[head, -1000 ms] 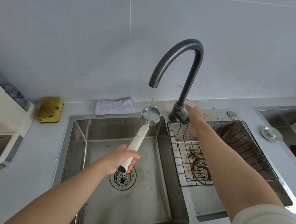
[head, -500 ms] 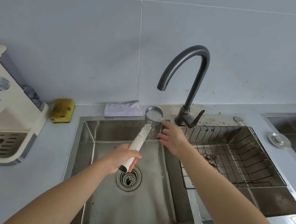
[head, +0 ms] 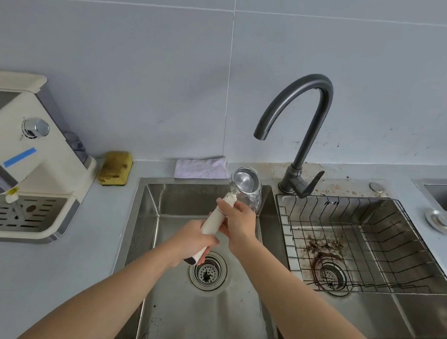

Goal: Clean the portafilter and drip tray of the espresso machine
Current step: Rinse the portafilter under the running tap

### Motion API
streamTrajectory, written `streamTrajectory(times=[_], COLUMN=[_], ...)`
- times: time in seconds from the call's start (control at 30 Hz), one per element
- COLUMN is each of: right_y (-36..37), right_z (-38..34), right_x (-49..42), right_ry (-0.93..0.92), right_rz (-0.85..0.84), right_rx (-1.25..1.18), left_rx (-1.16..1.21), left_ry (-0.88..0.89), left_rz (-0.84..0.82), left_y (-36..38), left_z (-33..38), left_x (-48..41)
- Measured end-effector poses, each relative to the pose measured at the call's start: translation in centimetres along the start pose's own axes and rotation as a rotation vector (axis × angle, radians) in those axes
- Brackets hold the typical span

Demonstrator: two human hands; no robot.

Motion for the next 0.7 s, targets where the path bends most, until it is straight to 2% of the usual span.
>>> streamTrajectory(times=[0.1,0.23,0.33,0.47,0.7], right_y=[0.9,2.5,3.5,4.6,5.8], right_z=[0.0,-0.1,0.0,0.3,0.7], right_x=[-0.1,-0.3,-0.5,-0.4,-0.3], right_ry=[0.007,0.007,0.027,0.069,0.111], right_rz=[-0.049,-0.159,-0.227,-0.279,-0.337], right_rx=[-0.043,-0.137,-0.22,-0.303,-0.406], left_rx=[-0.105,-0.309,-0.623,-1.007,-1.394], left_ry=[0.002,-0.025,-0.094,-0.097,-0.074], left_rz=[0.087,0.281,0.421,0.591,0.819], left_y=[-0.6,-2.2,-3.4,-4.0,-3.1], left_z=[0.4,0.5,1.2,2.4,5.3], left_x=[0.5,0.9,1.8,3.1,6.1])
Point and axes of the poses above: each hand's wrist, its own x-axis away from the middle knuckle, its own y-axis out of the palm, z = x × y, the point moved 8 cm from there along -x, towards the middle knuckle, and after that the axes turned 13 degrees about -z, right-handed, at the moved point
